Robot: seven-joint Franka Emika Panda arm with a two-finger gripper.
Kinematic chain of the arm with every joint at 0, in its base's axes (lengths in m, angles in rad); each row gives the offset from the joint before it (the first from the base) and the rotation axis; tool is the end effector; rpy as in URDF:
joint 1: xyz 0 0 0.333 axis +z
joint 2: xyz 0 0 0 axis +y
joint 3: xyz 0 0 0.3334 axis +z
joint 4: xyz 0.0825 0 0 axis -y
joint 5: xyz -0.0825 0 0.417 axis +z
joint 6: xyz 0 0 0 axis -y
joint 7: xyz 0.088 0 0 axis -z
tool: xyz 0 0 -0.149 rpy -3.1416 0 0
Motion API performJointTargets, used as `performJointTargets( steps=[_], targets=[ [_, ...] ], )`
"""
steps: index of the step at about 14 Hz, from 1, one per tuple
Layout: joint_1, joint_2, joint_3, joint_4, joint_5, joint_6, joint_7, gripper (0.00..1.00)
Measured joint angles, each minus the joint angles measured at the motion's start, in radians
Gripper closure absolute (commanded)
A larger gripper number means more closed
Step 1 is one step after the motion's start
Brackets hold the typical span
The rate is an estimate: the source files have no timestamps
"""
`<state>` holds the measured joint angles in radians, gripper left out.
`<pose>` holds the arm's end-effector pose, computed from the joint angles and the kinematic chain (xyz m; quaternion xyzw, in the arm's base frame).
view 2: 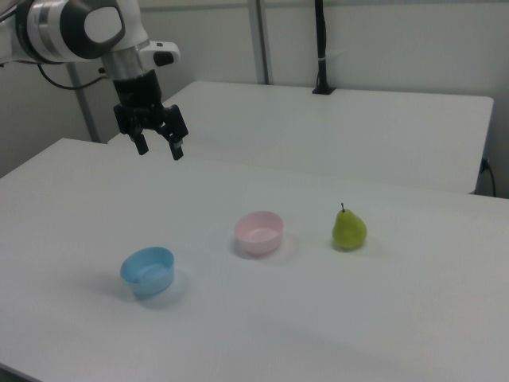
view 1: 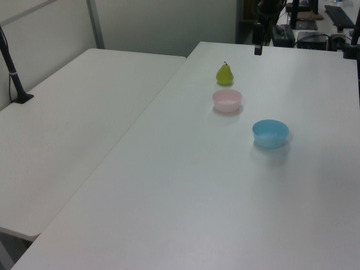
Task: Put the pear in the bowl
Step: 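Move the gripper toward the green pear beside the pink bowl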
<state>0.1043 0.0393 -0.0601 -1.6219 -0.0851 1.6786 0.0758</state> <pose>0.6088 0.0157 0.5605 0.9989 -0.0115 0.0113 0.0429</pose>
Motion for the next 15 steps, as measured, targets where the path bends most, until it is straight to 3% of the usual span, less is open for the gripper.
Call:
performJointTargets(
  steps=[6, 15],
  targets=[
    [-0.024, 0.000, -0.001, 0.000, 0.000, 0.011, -0.037, 0.00],
    [-0.219, 0.087, -0.006, 0.009, 0.000, 0.217, -0.139, 0.00]
  ],
)
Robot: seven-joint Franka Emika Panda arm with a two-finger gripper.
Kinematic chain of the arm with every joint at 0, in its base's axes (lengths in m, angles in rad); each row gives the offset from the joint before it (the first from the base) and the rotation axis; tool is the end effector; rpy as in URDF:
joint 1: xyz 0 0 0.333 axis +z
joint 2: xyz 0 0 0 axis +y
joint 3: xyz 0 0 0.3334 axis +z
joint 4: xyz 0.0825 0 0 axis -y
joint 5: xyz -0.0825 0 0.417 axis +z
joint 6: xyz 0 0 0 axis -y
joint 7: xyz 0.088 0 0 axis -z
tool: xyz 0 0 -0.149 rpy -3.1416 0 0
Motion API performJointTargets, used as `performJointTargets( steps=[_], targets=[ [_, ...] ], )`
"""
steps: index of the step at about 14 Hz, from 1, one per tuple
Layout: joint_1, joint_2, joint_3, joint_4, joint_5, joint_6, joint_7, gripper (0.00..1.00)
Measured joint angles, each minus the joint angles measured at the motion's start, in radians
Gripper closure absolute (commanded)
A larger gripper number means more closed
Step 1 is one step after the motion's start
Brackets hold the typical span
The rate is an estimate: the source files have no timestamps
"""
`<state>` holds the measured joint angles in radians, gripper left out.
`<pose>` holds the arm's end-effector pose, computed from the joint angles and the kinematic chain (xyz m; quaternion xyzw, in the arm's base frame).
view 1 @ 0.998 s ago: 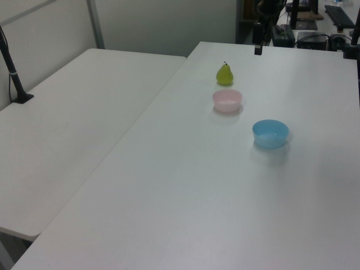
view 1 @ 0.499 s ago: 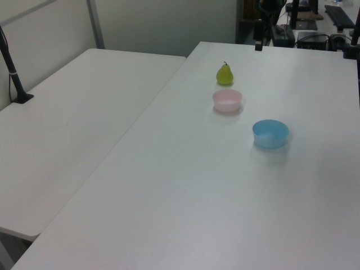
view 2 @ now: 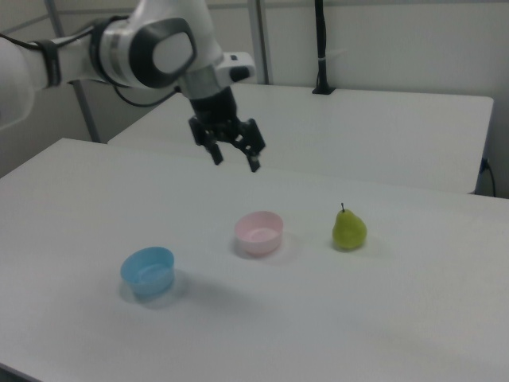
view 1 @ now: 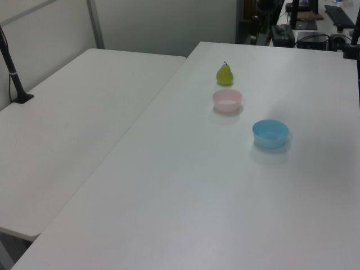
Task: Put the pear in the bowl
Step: 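Move the gripper toward the green pear beside the pink bowl, then lower the open gripper around the green pear and close it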
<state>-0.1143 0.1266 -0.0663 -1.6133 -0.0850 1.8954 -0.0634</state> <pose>0.6468 -0.1258 0.5315 0.9948 -0.0474 0.0716 0.0545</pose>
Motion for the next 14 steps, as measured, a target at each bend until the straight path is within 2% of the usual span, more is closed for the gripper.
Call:
performJointTargets(
  steps=[7, 14],
  targets=[
    [-0.117, 0.155, -0.001, 0.003, 0.000, 0.297, -0.069, 0.00],
    [-0.134, 0.329, -0.001, 0.005, 0.004, 0.608, -0.079, 0.00]
  ],
)
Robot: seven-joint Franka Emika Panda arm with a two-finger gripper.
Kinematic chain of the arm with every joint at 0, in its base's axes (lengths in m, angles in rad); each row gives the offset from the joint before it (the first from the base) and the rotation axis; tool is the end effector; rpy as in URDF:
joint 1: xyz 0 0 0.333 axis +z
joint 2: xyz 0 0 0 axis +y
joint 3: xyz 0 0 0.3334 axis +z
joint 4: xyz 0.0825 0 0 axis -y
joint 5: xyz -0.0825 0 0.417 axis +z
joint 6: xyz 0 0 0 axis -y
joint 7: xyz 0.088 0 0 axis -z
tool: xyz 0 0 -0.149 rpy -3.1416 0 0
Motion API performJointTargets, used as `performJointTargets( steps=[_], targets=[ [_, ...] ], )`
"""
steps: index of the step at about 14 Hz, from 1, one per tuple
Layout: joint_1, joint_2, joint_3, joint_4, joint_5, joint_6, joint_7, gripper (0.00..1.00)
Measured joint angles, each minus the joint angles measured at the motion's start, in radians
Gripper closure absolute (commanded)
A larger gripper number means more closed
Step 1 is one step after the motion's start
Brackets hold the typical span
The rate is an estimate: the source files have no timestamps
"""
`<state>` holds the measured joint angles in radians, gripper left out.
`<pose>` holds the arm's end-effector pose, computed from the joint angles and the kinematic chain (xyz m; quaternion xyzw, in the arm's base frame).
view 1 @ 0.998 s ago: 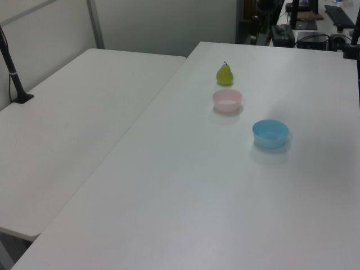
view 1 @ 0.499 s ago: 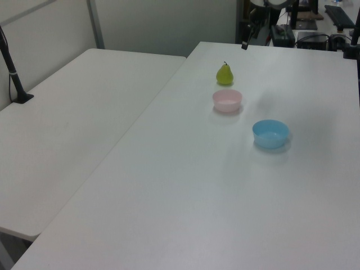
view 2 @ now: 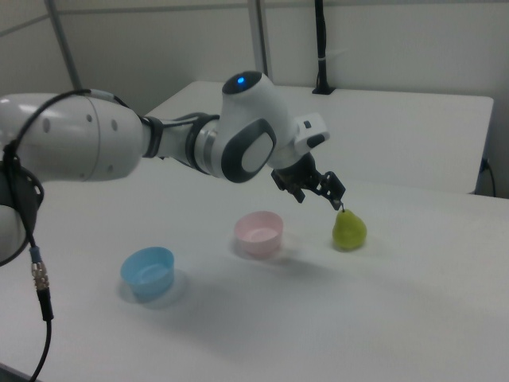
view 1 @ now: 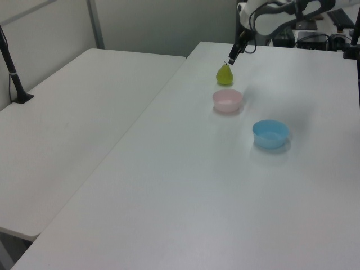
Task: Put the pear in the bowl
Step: 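Lower the open gripper around the green pear and close it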
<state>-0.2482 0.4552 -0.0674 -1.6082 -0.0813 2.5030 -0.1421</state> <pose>0.7337 -0.2342 0.3750 0.9736 -0.0514 0.2023 0.0928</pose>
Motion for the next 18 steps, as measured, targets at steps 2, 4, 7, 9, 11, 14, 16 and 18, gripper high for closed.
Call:
performJointTargets(
  steps=[2, 4, 7, 9, 11, 14, 16, 18],
  targets=[
    [-0.003, 0.035, 0.000, 0.000, 0.024, 0.083, 0.000, 0.00],
    [-0.009, 0.066, 0.000, 0.001, 0.042, 0.156, 0.000, 0.00],
    [-0.017, 0.109, 0.000, 0.001, 0.056, 0.245, 0.000, 0.00],
    [-0.020, 0.136, 0.000, 0.001, 0.056, 0.293, 0.000, 0.00],
    [-0.024, 0.160, 0.000, 0.002, 0.056, 0.337, 0.000, 0.00],
    [-0.035, 0.187, 0.000, 0.003, 0.056, 0.390, 0.000, 0.14],
    [-0.036, 0.197, 0.000, 0.003, 0.056, 0.406, 0.000, 0.26],
    [-0.037, 0.207, 0.000, 0.003, 0.056, 0.421, 0.000, 0.35]
  ],
)
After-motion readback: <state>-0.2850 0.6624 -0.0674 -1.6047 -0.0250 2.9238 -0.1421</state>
